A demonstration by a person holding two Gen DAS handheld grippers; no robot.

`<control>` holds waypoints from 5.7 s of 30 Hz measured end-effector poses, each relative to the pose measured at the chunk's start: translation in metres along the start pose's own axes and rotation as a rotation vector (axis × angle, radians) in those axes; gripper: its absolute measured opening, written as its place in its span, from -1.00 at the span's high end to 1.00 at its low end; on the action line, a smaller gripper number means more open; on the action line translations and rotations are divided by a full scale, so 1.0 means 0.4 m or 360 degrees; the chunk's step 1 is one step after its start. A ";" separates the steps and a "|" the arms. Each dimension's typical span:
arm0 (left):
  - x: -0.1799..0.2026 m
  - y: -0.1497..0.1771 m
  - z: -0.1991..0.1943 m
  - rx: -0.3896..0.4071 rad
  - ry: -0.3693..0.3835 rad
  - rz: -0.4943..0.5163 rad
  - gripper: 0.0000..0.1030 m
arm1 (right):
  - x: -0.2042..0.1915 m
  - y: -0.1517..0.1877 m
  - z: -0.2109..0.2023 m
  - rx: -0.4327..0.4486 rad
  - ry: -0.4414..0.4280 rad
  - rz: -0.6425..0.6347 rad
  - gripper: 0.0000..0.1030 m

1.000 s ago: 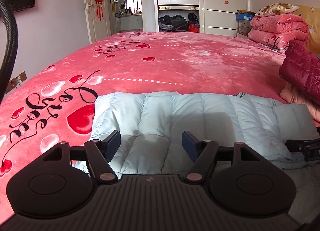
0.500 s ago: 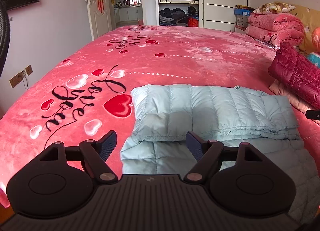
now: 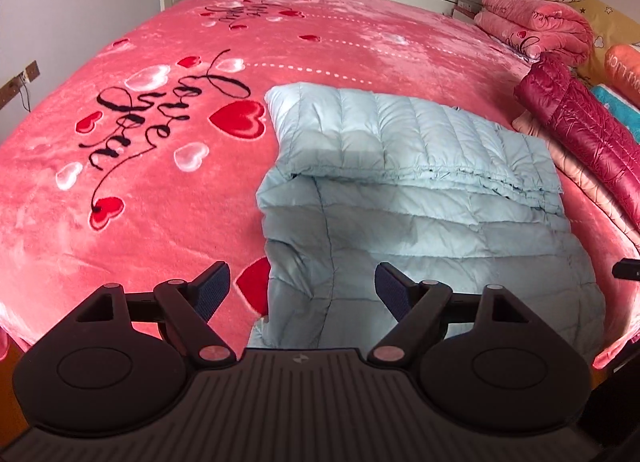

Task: Fold large clothes

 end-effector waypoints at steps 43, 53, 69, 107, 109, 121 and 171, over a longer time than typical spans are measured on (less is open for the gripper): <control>0.214 0.176 0.106 -0.0461 0.0579 0.0339 -0.50 | -0.075 0.285 0.162 -0.0797 -0.0369 0.0228 0.54; 0.197 0.156 0.083 -0.0436 0.0714 0.0153 0.76 | -0.121 0.254 0.174 -0.0768 -0.0488 0.0235 0.83; 0.125 -0.057 0.069 -0.0264 0.1094 -0.0650 0.85 | -0.170 -0.022 0.076 -0.0060 -0.1389 0.0893 0.87; 0.152 -0.190 0.195 0.0031 0.0693 -0.0575 0.15 | 0.168 -0.360 0.133 0.0770 -0.0886 0.0994 -0.88; 0.203 -0.214 0.205 0.0051 0.0689 -0.0465 0.14 | 0.167 -0.360 0.127 0.0788 -0.0800 0.0880 -0.90; 0.320 -0.260 0.403 0.0076 0.0198 -0.0182 0.16 | 0.133 -0.270 0.265 0.0461 -0.0199 0.0232 -0.90; -0.009 -0.196 0.350 -0.0057 -0.0029 -0.0771 0.91 | 0.036 -0.314 0.425 0.0408 0.0021 -0.0277 -0.98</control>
Point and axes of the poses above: each gripper's, at about its wrist camera, not at the fingertips, and z roughly the way its jaws point, x to its right, y to its underside, the point moved 9 cm from there along z, roughly the way its jaws point, and after that the axes turned 13 degrees about -y, right-handed, at the moved point
